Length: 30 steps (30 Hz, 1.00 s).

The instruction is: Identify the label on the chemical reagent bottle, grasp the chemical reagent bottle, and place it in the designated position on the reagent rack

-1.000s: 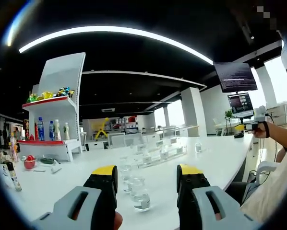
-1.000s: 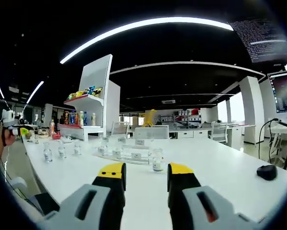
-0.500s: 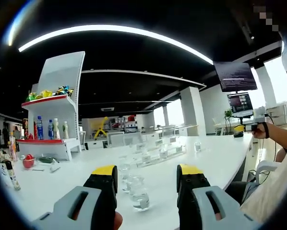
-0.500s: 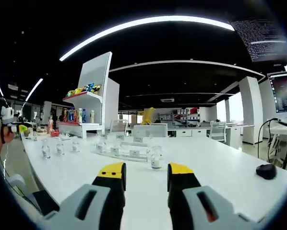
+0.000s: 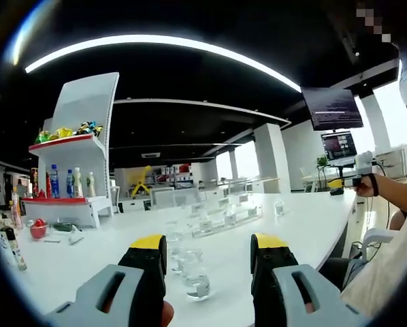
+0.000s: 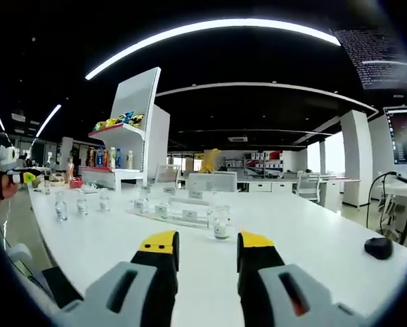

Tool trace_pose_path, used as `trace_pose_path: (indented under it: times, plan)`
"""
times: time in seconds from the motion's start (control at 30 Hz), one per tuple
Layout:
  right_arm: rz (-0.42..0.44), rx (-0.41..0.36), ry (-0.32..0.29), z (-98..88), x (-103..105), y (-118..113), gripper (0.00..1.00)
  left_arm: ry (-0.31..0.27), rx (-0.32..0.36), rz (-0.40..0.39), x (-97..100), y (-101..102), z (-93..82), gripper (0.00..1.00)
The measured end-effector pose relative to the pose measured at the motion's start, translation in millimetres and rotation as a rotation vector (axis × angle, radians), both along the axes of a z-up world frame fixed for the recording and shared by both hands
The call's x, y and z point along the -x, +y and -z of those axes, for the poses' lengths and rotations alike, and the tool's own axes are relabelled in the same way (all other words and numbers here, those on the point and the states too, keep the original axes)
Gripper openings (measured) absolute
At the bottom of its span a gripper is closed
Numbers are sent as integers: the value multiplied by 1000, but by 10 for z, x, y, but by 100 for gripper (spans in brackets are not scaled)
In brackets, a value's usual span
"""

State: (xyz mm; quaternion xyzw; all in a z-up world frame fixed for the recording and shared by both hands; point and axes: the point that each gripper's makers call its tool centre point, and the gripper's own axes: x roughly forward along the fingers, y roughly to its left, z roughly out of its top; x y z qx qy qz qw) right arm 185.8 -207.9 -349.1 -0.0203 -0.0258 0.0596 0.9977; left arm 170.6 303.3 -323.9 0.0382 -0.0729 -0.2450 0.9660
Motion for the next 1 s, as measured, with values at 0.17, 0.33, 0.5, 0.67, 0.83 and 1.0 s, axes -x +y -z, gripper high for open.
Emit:
trace_pose_path:
  times: [0.17,0.33,0.5,0.67,0.83,1.0]
  plan:
    - [-6,-8,8,-1,-142,91,34,-3,6,1,6,17,-7,49]
    - [-29,24,24,0,-261,226,34,-3,9,2,-9,22,-3,49]
    - [-17,16,28,-25,-402,197,34,4,7,2,-40,16,24,49]
    - [-10,13,22,-75,-519,177,34,9,9,-3,-79,16,33,49]
    - [-13,17,31,-92,-689,158,34,18,8,-9,-118,20,52,49]
    - [-21,16,35,-120,-813,185,34,24,6,-11,-147,27,74,49]
